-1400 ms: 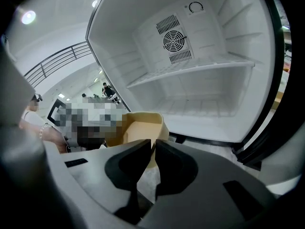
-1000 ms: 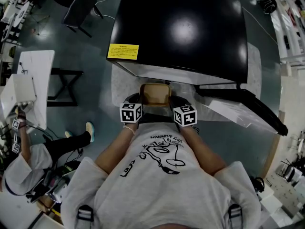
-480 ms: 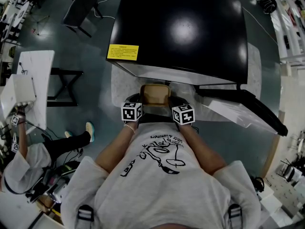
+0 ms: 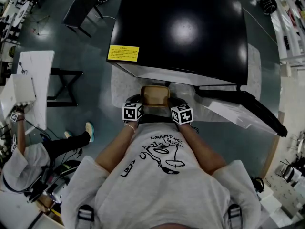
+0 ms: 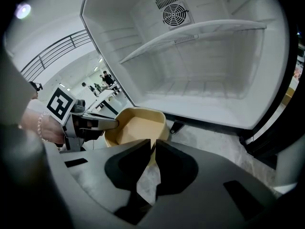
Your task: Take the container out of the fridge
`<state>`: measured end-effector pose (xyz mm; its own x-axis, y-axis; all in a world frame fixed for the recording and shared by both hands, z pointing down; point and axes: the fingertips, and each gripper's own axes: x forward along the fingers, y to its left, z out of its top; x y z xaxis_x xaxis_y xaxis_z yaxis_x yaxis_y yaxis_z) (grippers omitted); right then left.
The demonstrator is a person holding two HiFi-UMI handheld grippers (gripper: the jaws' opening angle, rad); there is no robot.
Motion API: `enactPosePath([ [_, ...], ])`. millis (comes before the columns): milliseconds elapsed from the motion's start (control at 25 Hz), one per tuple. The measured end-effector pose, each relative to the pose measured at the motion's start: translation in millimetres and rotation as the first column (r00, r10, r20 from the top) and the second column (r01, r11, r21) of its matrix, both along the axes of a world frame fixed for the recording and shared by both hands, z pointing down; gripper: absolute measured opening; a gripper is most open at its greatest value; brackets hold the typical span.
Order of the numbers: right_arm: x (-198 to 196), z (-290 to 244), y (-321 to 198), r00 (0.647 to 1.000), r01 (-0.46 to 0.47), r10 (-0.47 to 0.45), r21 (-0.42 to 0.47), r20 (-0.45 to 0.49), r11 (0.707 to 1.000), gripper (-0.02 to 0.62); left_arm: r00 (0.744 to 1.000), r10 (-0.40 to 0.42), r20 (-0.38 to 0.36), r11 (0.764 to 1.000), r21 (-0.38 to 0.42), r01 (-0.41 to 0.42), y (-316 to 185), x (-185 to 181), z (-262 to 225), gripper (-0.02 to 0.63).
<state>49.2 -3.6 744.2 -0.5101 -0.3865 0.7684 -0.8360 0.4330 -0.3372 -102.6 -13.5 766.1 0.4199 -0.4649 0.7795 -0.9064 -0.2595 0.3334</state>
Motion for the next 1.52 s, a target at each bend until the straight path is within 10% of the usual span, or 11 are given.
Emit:
enactPosePath([
  [1520, -4, 48, 9, 0.997, 0.058, -0.062, -0.079, -0.050, 0.995, 0.049, 0.998, 0.051, 0.043, 0.997, -0.055, -0.049, 9, -2, 40, 0.040],
])
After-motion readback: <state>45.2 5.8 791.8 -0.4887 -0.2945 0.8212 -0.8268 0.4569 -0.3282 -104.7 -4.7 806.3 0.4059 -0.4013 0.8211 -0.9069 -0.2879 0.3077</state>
